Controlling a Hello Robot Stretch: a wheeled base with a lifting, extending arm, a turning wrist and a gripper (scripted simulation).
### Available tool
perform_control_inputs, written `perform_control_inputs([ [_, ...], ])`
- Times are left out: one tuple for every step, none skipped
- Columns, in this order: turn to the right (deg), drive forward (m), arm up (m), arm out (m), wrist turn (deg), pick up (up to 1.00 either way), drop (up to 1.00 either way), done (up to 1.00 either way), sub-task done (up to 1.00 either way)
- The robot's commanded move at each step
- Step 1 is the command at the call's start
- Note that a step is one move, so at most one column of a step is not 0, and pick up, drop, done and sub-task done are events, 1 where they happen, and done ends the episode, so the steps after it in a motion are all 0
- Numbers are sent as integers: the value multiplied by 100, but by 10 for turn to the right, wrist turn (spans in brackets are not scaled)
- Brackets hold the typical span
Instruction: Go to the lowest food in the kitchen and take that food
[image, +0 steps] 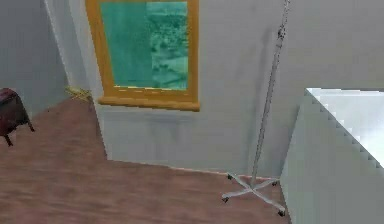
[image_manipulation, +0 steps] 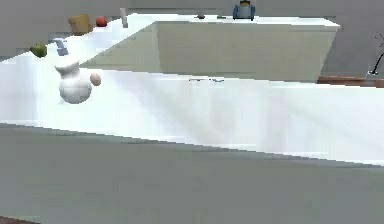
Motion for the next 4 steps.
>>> perform_control_inputs([
  [0,85,0,0,0,0,0,0,0],
  [-450,0,0,0,0,0,0,0,0],
  [-240,0,0,0,0,0,0,0,0],
  [0,30,0,0,0,0,0,0,0],
])
